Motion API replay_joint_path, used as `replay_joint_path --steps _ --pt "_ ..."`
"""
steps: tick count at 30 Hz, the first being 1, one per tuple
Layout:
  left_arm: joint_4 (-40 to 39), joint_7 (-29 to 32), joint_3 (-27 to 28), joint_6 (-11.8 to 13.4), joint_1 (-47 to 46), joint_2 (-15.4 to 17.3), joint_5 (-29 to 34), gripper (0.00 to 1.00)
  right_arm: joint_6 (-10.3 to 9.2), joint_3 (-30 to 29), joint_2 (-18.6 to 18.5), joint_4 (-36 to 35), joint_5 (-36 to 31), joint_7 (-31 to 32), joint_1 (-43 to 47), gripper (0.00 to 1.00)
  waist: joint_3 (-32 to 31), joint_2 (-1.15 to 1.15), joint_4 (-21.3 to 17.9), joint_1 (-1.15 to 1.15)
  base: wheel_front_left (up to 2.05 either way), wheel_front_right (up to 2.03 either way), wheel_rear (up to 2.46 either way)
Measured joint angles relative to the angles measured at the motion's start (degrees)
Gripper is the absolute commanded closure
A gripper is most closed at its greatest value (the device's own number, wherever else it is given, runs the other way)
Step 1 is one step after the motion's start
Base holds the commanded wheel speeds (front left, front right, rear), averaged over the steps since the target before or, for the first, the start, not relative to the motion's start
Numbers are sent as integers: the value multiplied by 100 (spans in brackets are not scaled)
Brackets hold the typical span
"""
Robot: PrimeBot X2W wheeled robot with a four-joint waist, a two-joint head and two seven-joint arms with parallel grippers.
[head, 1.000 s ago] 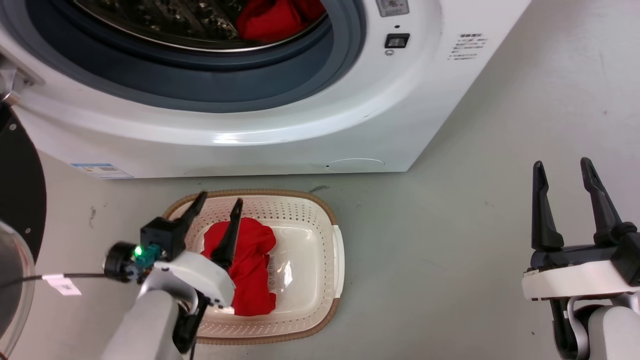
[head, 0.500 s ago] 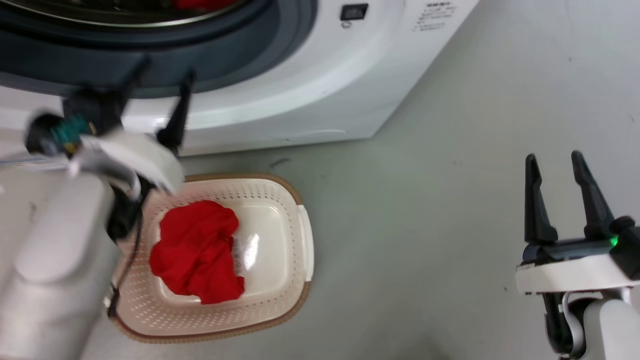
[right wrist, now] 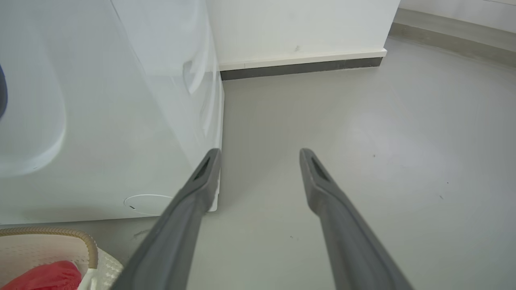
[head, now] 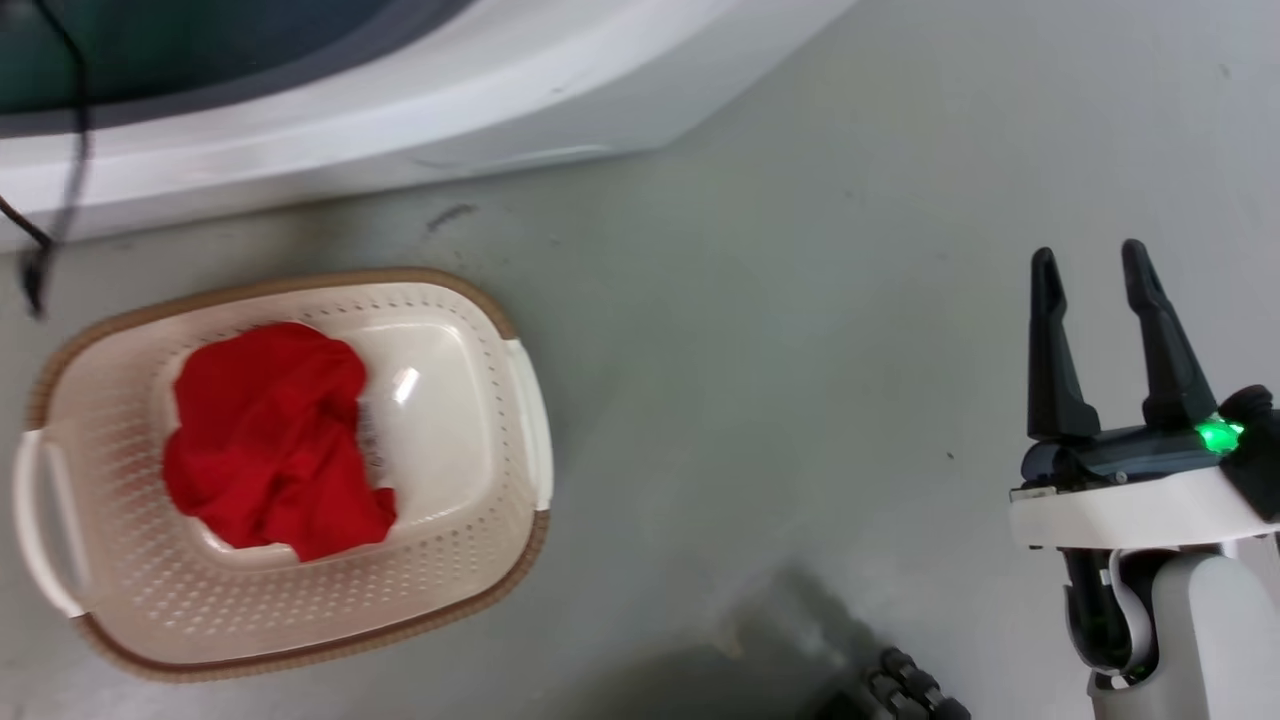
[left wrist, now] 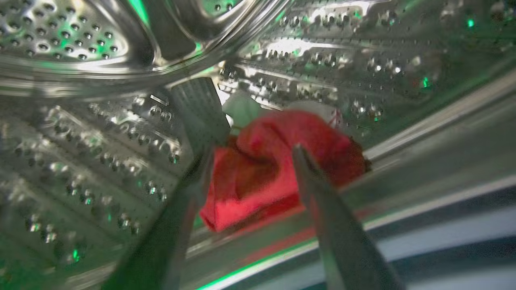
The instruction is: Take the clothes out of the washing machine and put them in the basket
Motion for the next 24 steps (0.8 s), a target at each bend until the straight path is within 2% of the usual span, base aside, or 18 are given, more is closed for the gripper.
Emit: replay_joint_path --steps 4,13,19,24 --pt "516 982 -186 0 -762 41 32 0 0 155 -2 1 186 -1 -64 0 242 0 -243 0 0 0 0" --pt "1258 2293 -283 76 -1626 191 -27 0 0 491 -1 23 568 0 -93 0 639 0 -788 0 0 0 0" --pt "1422 2571 -355 113 -1700 312 -16 0 0 584 -1 18 678 0 -94 0 830 0 -976 0 0 0 0" --pt "1527 2532 -241 232 -1702 307 -130 0 0 598 -1 16 757 0 -114 0 902 0 -1036 -1 0 0 0"
